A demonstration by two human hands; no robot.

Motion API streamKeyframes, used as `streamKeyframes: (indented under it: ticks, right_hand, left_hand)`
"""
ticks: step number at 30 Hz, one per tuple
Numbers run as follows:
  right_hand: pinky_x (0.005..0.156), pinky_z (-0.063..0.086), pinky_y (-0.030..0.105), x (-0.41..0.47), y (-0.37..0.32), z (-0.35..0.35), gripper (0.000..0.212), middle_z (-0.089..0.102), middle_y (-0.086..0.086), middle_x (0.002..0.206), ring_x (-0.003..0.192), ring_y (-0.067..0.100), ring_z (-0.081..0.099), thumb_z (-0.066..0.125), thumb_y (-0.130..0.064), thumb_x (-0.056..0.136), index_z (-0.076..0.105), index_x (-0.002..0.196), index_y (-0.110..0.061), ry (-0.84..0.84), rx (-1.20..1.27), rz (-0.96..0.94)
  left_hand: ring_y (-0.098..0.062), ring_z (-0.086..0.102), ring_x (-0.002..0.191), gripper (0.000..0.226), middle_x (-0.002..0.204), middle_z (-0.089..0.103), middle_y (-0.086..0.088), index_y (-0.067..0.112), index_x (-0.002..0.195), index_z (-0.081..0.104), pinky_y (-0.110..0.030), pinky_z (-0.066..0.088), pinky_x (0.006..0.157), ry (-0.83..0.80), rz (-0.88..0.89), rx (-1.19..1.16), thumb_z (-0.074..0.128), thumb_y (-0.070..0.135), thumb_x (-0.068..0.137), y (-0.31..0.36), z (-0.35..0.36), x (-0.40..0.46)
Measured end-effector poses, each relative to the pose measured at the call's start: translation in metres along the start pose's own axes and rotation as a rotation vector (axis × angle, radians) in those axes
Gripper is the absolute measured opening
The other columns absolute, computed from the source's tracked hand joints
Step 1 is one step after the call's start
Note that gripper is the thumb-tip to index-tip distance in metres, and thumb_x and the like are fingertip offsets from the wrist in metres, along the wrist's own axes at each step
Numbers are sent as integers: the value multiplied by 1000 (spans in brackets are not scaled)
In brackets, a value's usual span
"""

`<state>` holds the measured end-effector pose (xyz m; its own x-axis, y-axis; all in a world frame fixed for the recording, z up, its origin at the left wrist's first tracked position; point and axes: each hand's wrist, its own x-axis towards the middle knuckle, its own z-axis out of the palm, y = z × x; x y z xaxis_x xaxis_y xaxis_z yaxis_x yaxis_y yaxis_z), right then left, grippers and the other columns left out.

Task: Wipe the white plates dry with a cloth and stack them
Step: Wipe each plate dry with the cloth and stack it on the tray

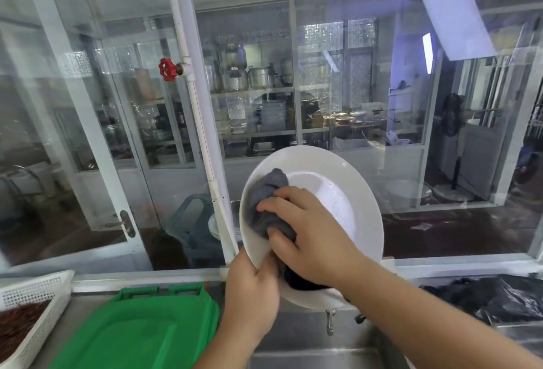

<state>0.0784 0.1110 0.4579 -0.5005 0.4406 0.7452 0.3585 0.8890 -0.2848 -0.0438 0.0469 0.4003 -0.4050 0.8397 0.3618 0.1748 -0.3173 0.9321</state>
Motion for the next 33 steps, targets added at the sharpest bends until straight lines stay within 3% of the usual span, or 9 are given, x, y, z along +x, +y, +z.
streamKeyframes:
  ticks: [4, 6, 9, 13, 17, 24, 26, 29, 33]
  right_hand:
    - [92, 49, 49, 30, 14, -9, 36, 62, 8, 124, 104, 35, 59, 67, -13, 91, 68, 127, -12, 95, -83, -66]
    - [89, 49, 50, 41, 22, -15, 37, 63, 4, 123, 104, 33, 60, 65, -24, 91, 67, 127, -18, 150, -172, -42]
    - [94, 42, 45, 44, 36, -23, 40, 59, -2, 127, 112, 28, 56, 60, -42, 93, 62, 131, -27, 222, -330, 115]
    - [104, 38, 50, 35, 54, -30, 46, 52, 5, 141, 127, 31, 45, 69, -41, 94, 60, 136, -24, 326, -359, 366]
    - [106, 46, 53, 21, 66, -33, 53, 46, 4, 147, 133, 30, 43, 70, -41, 93, 50, 141, -29, 404, -142, 548]
    - [81, 57, 33, -22, 73, -31, 71, 59, -15, 122, 101, 12, 65, 84, -43, 80, 39, 135, -46, 526, 290, 863]
    - [74, 58, 33, -33, 70, -24, 68, 64, -15, 114, 94, 9, 67, 85, -46, 74, 43, 128, -46, 547, 402, 998]
    - [67, 64, 42, -48, 69, -10, 61, 75, 4, 108, 88, 27, 76, 89, -41, 71, 60, 122, -27, 644, 830, 1270]
    - [57, 62, 46, -65, 59, 11, 27, 81, 13, 94, 75, 32, 79, 88, -32, 81, 81, 97, -12, 667, 1319, 1391]
  left_hand:
    - [-1, 73, 91, 29, 98, 80, 16, 43, 108, 76, -14, 52, 67, -18, -6, 29, 59, 32, 87, 7, 0, -6]
    - [4, 72, 90, 30, 98, 80, 21, 51, 106, 75, -10, 52, 66, -9, -15, 25, 60, 34, 86, 10, 1, -9]
    - [1, 73, 88, 29, 93, 80, 19, 56, 102, 72, -10, 52, 63, 2, -6, 23, 59, 36, 86, 13, -2, -9]
    - [1, 73, 91, 28, 97, 80, 19, 53, 104, 73, -9, 52, 66, 34, 4, -10, 60, 35, 87, 16, -5, -9]
    - [1, 72, 89, 24, 92, 79, 18, 53, 99, 73, -11, 53, 63, 32, 23, -14, 61, 37, 86, 16, 1, -12]
    - [0, 73, 89, 13, 95, 79, 16, 29, 101, 75, -30, 55, 73, 129, -35, 7, 65, 20, 103, -2, 5, -13]
    - [3, 72, 87, 12, 93, 78, 20, 28, 100, 73, -22, 56, 67, 166, -31, 7, 66, 20, 102, -4, 7, -12]
    - [6, 70, 87, 9, 94, 75, 28, 30, 101, 70, -9, 52, 58, 225, -35, -13, 65, 21, 101, -5, 12, -10]
    - [9, 69, 96, 21, 104, 74, 32, 35, 115, 68, -7, 55, 70, 276, -23, -40, 64, 18, 103, -8, 19, -12]
